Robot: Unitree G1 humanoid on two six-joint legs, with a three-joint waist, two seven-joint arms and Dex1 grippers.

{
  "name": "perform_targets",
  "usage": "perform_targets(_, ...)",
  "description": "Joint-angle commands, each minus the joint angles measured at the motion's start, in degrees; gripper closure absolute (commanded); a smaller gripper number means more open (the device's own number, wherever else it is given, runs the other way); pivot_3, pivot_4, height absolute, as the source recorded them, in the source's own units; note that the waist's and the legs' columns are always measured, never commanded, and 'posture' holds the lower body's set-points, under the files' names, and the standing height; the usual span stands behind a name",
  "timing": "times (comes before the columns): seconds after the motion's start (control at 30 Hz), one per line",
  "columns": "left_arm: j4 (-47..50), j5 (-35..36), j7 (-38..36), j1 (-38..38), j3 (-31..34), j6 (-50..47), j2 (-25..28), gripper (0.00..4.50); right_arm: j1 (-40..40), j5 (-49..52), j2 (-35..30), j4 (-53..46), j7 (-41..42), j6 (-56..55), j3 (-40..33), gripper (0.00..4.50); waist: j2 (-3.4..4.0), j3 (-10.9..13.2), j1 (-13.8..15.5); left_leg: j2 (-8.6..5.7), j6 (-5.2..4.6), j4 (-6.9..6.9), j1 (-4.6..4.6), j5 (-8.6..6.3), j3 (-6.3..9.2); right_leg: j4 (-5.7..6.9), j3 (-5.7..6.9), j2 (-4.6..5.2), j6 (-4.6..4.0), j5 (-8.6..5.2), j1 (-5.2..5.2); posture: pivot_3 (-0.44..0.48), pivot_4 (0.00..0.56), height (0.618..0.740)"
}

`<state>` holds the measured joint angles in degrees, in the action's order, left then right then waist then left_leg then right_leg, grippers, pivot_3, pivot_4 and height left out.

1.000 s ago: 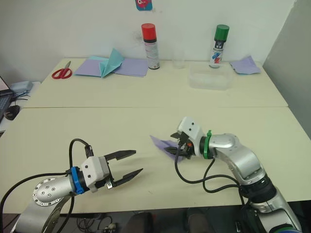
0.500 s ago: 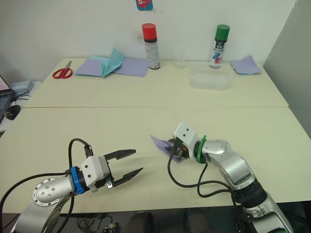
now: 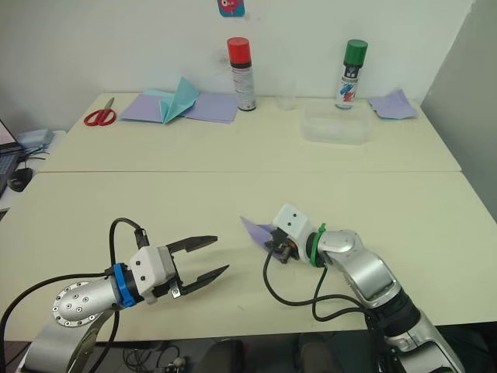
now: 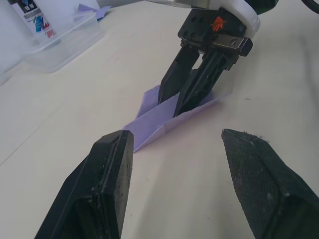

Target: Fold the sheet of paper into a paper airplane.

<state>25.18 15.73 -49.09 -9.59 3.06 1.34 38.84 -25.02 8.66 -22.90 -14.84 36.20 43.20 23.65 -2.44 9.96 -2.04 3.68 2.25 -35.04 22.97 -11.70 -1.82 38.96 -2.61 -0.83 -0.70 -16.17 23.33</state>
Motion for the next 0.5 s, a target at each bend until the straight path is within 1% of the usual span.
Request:
perform_targets(0.03,3.21,1.31,0.58,-0.28,0.79,-0.85,-0.05,1.34,0.53,-0.2,0.82,-0.25,-0.63,0.27,-0.65,3.68,0.0,0.0,0.01,0.0,0.0,0.0,0.0,0.0,0.0,0.0,0.0,0.0,0.0,0.0,0.0,0.0,0.15,0.74)
perform_targets(0.1,3.43,1.38,0.6,-0.29,0.96,-1.08,-0.12,1.34,0.83,-0.47,0.89,-0.14,-0.49,0.2,-0.62,4.43,0.0,0.0,0.05,0.0,0.0,0.0,0.0,0.0,0.01,0.0,0.01,0.0,0.0,0.0,0.0,0.0,0.15,0.74)
perform_targets(0.33,4.44,2.49,0.99,-0.04,1.27,-2.58,-0.34,1.34,1.85,-1.08,0.01,0.03,-0.06,-0.69,-1.17,4.47,0.0,0.0,0.06,0.0,0.0,0.0,0.0,0.0,0.0,0.0,0.0,0.0,0.0,0.0,-0.01,0.0,0.15,0.74)
perform_targets(0.47,6.1,4.15,1.14,1.53,0.54,-5.58,-0.09,1.34,2.97,0.12,-1.74,-2.0,0.22,-1.18,-4.78,4.47,-0.01,-0.01,0.29,0.0,0.0,0.0,0.0,0.0,0.01,0.0,-0.01,0.01,0.0,0.0,-0.02,0.0,0.15,0.74)
perform_targets(0.5,6.84,5.67,0.9,2.87,0.21,-8.2,0.44,1.34,3.5,1.03,-2.29,-3.34,0.66,-2.27,-6.7,4.47,-0.01,-0.01,0.37,-0.01,0.0,0.0,0.0,0.0,0.02,0.0,0.01,0.0,0.0,0.0,-0.03,0.0,0.15,0.74)
